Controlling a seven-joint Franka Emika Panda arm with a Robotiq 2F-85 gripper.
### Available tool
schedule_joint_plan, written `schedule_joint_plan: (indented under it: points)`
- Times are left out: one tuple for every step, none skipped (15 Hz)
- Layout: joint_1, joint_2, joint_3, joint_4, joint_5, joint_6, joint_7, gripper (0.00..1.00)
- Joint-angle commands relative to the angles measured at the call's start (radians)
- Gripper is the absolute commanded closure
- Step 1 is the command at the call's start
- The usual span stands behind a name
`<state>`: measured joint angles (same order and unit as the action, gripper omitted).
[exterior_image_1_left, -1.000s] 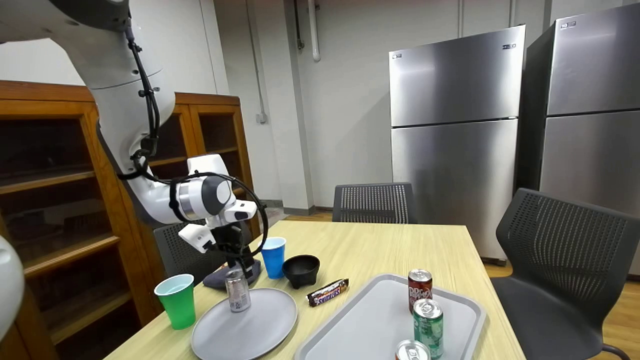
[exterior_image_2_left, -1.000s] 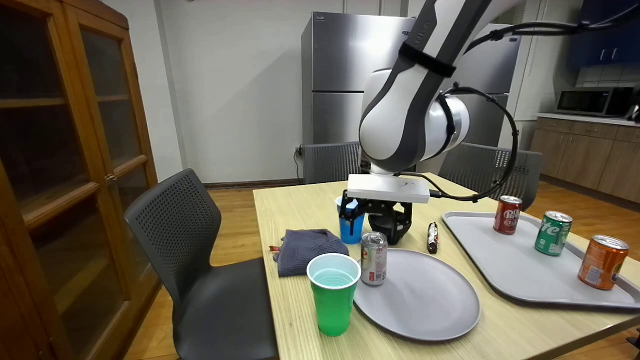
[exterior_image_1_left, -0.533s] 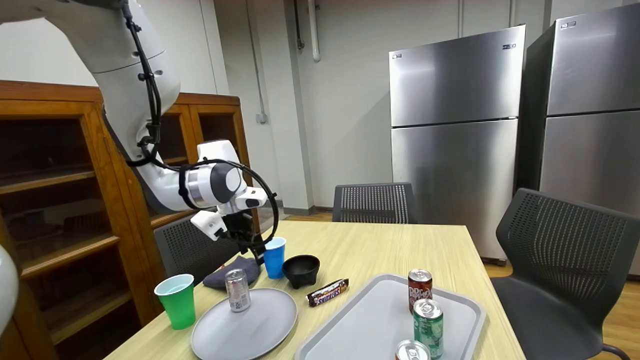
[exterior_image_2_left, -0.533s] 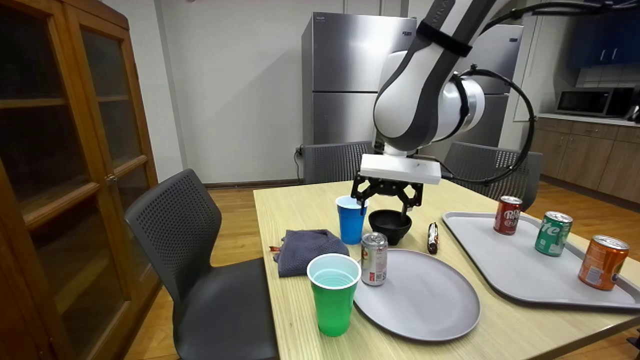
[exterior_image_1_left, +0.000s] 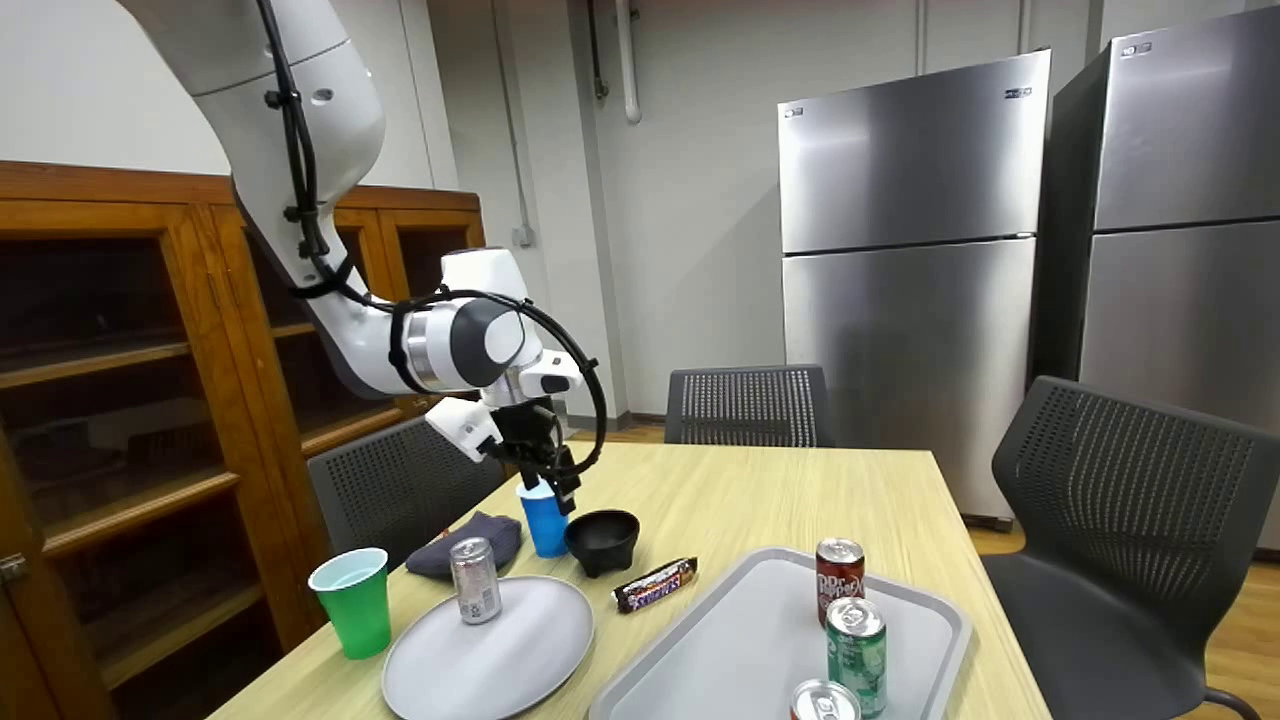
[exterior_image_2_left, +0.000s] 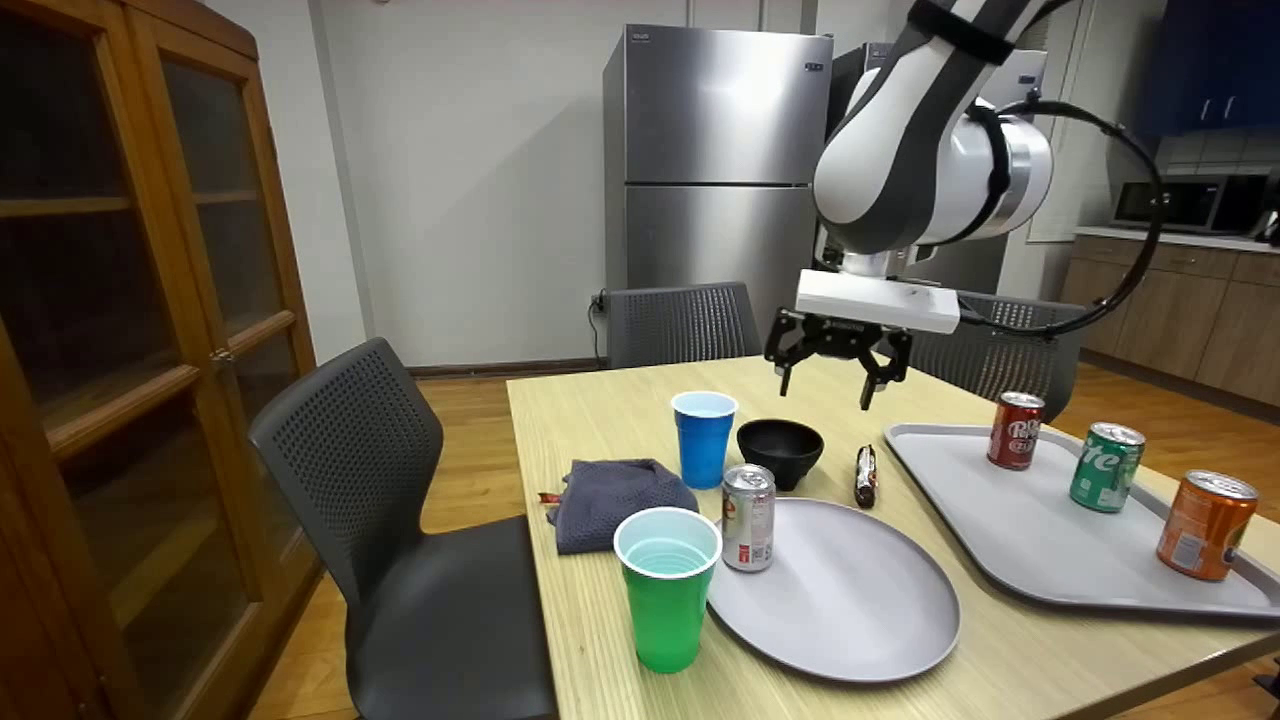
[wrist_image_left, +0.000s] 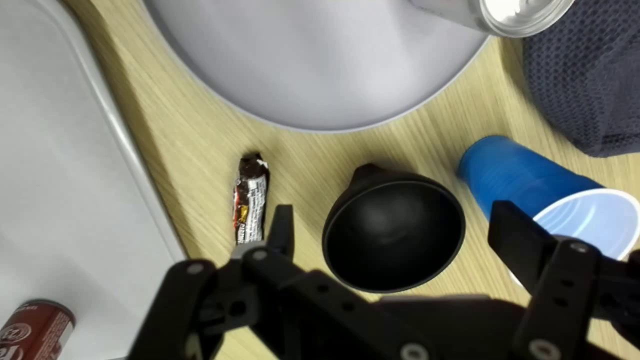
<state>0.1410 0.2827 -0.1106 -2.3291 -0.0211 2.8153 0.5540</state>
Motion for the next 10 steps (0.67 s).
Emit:
schedule_joint_plan:
  points:
    - [-0.06,-0.068,0.006,-0.048,0.05,-0.008,-0.096,0.0]
    - [-0.08,-0.075,0.005,-0.051,0.064,-0.009,-0.12,0.0]
    - [-0.097,-0.079,0.004,-0.053,0.077,-0.009,-0.142,0.0]
    - [-0.118,-0.082,0.004,-0.053,0.094,-0.009,-0.167,0.0]
    - [-0.136,-0.084,0.005,-0.052,0.111,-0.011,-0.19,0.0]
    - [-0.155,-0.085,0.004,-0.049,0.127,-0.011,-0.214,0.0]
    - [-0.173,-0.083,0.003,-0.046,0.139,-0.01,-0.237,0.0]
    - [-0.191,-0.082,0.001,-0.041,0.151,-0.012,-0.259,0.0]
    - [-0.209,-0.077,-0.003,-0.035,0.159,-0.013,-0.28,0.0]
    - [-0.227,-0.073,-0.003,-0.028,0.171,-0.017,-0.304,0.0]
